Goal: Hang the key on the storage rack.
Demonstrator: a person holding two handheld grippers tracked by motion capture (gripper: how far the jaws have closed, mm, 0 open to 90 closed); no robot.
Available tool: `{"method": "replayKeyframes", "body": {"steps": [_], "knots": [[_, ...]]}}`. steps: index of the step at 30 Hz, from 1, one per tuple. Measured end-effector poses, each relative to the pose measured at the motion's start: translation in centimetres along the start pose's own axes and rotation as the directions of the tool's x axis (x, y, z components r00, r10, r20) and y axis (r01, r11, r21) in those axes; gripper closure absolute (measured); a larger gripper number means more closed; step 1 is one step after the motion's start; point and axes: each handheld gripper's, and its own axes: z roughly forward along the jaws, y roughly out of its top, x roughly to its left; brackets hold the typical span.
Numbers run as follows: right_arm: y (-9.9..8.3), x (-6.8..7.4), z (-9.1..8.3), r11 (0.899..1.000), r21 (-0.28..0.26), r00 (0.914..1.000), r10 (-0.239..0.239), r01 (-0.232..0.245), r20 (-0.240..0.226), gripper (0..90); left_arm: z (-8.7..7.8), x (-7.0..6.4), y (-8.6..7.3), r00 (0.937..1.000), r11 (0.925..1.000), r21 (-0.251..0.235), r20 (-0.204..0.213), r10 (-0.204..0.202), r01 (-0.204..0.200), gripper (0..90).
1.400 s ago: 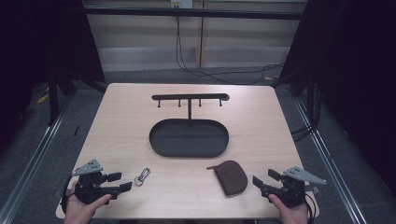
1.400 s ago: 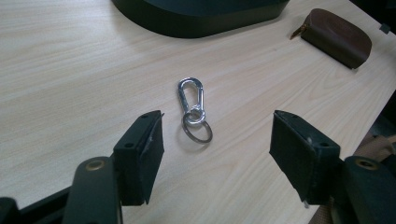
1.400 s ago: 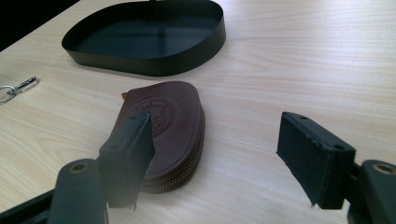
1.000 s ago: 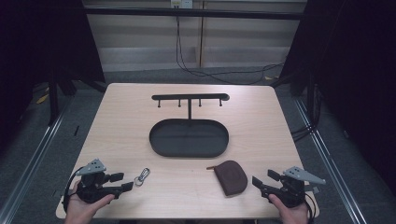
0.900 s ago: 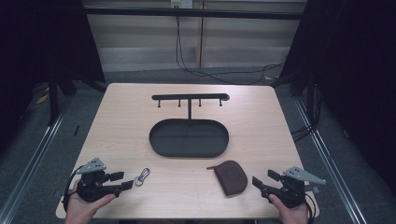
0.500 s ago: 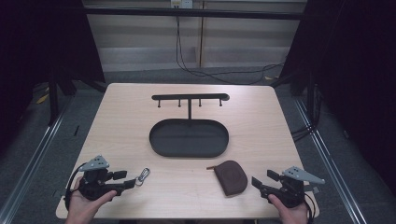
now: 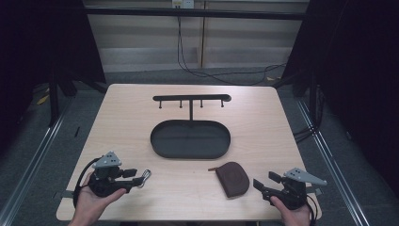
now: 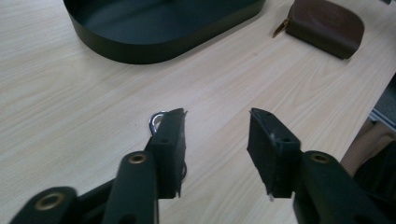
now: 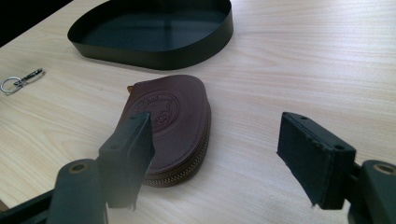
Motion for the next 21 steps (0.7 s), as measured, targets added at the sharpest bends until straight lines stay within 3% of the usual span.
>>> {"method": "replayKeyframes", "body": {"steps": [5, 11, 21], "knots": [[0.0, 0.1, 0.1, 1.0, 0.007, 1.0, -0.006, 0.006, 0.001, 26.6, 0.6, 0.3, 0.7, 0.9998, 0.9987, 0.047, -0.007, -0.018, 0.018, 60.1], [0.0, 0.2, 0.2, 1.0, 0.016, 0.9999, -0.015, 0.015, -0.002, 26.8, 0.7, 0.2, 1.3, 0.9999, 0.9963, 0.086, -0.016, -0.005, 0.006, 55.9], [0.0, 0.1, 0.3, 0.999, 0.032, 0.9998, -0.017, 0.017, 0.008, 27.9, 1.2, 1.0, 2.7, 0.9999, 0.9832, 0.182, -0.004, -0.009, 0.01, 53.9]]}}
